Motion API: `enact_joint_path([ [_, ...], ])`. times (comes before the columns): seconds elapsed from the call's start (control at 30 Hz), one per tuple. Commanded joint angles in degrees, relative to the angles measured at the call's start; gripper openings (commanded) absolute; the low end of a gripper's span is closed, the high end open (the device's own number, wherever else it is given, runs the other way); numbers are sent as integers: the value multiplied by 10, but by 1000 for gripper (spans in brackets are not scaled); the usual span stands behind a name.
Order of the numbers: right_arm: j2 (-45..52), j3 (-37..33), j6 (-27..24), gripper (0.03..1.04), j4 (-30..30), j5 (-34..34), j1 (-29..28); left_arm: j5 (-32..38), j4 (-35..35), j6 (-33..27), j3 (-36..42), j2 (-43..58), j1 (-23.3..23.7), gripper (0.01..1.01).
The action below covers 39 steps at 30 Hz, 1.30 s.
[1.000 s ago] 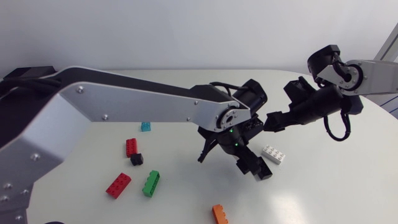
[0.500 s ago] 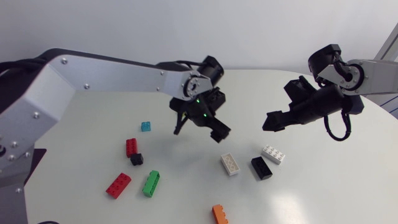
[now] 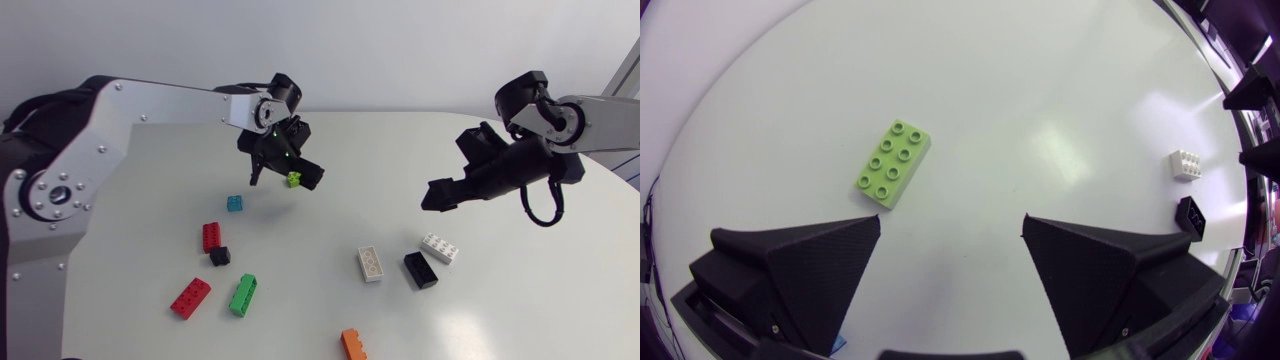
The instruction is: Sort duplo bricks by size, large to the right and small to the left
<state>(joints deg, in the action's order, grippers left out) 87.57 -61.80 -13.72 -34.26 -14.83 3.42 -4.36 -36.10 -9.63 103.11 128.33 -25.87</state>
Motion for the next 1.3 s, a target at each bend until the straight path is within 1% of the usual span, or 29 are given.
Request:
enact_joint_path([
  [0.0, -1, 3, -2, 1005, 1, -2, 4, -4, -1, -12, 36, 39, 5, 990],
  [0.33, 20, -14, -2, 1005, 1, -2, 1, -5, -4, -12, 146, 121, 19, 990],
  [0.53, 25, -16, 1, 1005, 0, -2, 6, -6, -25, -13, 141, 130, 20, 989],
  [0.67, 18, -11, 3, 1005, -2, -2, 11, -9, -28, -31, 91, 102, 13, 989],
  [0.9, -8, 3, 5, 1005, -6, -2, 13, -13, -42, -44, 45, 73, 3, 989],
  [1.17, -35, 12, 4, 1005, -16, -3, 15, -29, -32, -60, -85, -27, -8, 989],
  [1.27, -44, 19, 7, 1005, -18, -6, 19, -46, -32, -64, -139, -67, -13, 989],
])
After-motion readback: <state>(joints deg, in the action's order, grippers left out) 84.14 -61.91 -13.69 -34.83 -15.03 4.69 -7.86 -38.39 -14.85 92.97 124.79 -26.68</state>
